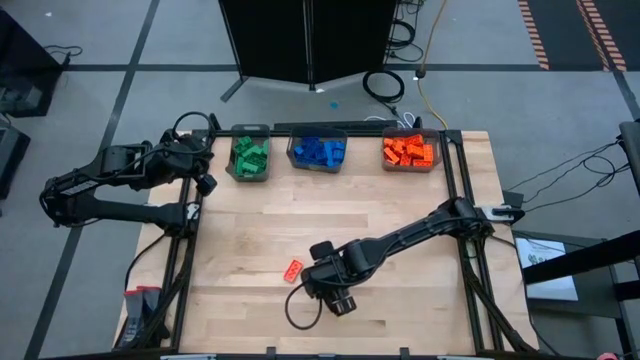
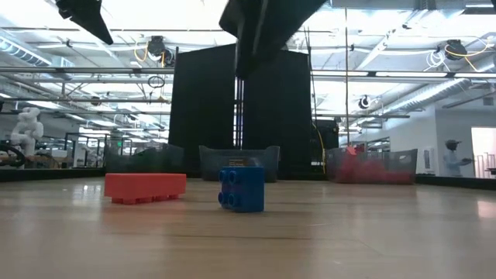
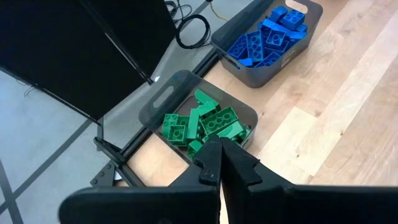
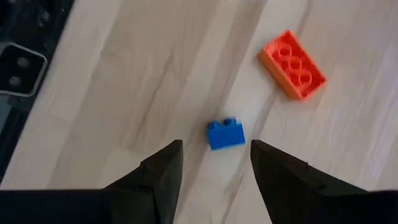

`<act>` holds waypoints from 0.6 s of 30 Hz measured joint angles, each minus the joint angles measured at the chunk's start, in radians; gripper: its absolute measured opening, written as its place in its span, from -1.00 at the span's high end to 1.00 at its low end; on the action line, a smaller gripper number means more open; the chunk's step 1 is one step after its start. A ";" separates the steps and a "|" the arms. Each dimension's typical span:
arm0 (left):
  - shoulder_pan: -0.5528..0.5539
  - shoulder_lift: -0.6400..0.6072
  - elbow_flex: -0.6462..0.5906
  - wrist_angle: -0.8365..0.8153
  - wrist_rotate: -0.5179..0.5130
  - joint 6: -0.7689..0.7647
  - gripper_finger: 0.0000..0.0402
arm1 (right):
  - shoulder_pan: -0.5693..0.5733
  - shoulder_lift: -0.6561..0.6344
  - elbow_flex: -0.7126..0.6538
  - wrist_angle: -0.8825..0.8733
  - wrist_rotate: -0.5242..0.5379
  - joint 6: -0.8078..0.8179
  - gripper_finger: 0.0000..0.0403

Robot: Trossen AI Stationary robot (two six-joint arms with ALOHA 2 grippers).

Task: Sort blocks
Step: Put the blue game piece into the middle black bin

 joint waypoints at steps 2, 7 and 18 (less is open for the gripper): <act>0.000 0.000 0.000 0.000 0.000 0.000 1.00 | 0.002 0.000 0.000 0.021 -0.004 -0.021 0.08; 0.000 0.000 0.000 0.000 0.000 -0.001 1.00 | 0.002 0.000 0.000 0.017 -0.011 -0.066 0.08; 0.000 0.000 0.000 0.000 0.000 -0.001 1.00 | -0.015 0.001 -0.109 0.119 -0.036 -0.037 -0.17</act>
